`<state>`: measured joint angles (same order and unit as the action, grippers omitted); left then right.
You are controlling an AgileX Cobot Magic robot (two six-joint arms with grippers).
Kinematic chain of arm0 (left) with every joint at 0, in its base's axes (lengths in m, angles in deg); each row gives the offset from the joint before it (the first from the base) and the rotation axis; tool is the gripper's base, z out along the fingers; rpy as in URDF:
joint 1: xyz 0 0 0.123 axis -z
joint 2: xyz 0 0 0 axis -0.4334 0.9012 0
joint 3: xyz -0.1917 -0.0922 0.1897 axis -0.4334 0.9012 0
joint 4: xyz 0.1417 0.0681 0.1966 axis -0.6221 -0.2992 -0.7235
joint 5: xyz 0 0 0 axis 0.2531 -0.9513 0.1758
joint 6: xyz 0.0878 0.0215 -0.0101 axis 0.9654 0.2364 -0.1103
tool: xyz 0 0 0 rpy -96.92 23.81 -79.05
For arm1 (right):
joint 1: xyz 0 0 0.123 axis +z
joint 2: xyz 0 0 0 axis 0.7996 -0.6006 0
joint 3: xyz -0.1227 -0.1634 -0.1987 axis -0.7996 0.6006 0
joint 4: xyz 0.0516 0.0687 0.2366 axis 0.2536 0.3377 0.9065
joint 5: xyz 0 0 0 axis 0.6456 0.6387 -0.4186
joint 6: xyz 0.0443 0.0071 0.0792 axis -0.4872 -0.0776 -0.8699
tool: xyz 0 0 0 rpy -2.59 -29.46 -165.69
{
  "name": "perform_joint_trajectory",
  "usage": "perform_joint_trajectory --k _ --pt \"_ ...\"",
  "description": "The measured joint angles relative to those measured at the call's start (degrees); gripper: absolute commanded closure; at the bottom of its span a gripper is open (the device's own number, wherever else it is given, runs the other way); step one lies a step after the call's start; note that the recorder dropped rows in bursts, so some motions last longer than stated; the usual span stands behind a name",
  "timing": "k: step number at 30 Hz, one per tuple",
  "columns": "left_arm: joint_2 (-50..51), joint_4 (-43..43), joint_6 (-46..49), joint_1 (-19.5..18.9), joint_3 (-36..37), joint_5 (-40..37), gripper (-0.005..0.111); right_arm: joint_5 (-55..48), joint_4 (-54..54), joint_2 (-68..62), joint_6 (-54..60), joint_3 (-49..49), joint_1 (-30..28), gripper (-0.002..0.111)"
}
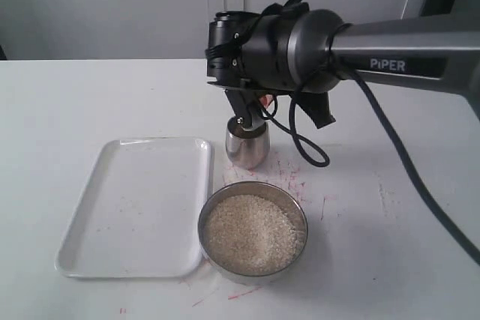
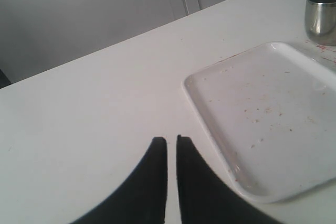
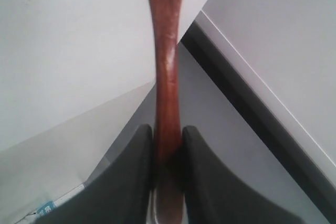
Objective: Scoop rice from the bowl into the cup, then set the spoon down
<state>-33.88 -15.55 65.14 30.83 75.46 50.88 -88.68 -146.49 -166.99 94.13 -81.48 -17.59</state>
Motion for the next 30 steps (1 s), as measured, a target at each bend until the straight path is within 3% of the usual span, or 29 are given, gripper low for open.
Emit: perform_joint_trajectory --k 30 --pt "0.0 0.0 0.0 0.0 0.0 0.0 0.092 0.8 1.5 0.0 -3.0 0.0 -0.2 0.108"
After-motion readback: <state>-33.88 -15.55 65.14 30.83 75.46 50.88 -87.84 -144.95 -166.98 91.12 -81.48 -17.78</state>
